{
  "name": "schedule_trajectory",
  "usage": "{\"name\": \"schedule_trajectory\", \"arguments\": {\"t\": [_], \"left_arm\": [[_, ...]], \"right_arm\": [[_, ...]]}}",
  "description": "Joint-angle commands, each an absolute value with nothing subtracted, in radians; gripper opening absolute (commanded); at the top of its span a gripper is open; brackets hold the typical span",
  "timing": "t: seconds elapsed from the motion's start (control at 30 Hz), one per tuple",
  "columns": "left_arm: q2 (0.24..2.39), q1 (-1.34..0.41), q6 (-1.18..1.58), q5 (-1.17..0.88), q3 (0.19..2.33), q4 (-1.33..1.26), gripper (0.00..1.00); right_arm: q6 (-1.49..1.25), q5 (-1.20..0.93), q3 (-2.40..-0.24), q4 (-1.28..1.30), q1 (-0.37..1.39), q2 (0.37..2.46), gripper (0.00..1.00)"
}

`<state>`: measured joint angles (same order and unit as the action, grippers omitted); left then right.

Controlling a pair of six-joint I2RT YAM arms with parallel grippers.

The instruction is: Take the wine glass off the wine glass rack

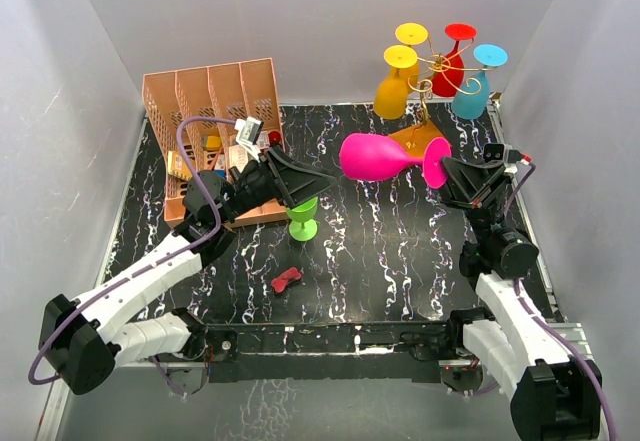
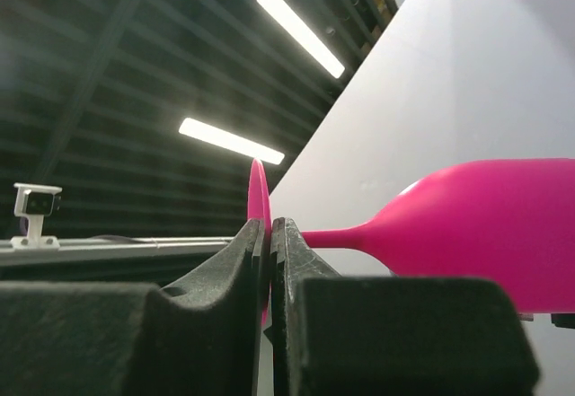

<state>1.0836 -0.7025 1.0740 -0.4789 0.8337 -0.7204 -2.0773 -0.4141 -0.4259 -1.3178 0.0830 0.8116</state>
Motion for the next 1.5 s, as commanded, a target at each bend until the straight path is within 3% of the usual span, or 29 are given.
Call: {"name": "schedule_trajectory", "arguments": {"t": [0.0,0.5,0.7,0.97,1.27,1.47], "left_arm": [[1.090,-0.705,1.125,-0.525,0.826,-0.850,0.97],[1.188,-0.705,1.259,-0.588,0.825,-1.054,0.97],[1.202,-0.706,1.263,-0.591,0.830,-1.069,0.90],[1.244,-0.706,1.309,-0.607,0.840,-1.137,0.69],[1.276,-0.706,1.344,-0.616,0.836,-1.162,0.28],[1.282,-0.706,1.337,-0.619,0.846,-1.110,0.06]], "right_arm": [[-2.211,-0.405,-0.479,-1.431,0.086,0.805,0.08],[-2.268,-0.398,-0.399,-1.486,0.097,0.825,0.08],[-2.280,-0.399,-0.367,-1.484,0.100,0.820,0.08],[-2.275,-0.391,-0.297,-1.462,0.100,0.805,0.08],[-2.210,-0.378,-0.216,-1.262,0.101,0.708,0.17],[-2.154,-0.345,-0.174,-1.061,0.100,0.603,0.22]]}}
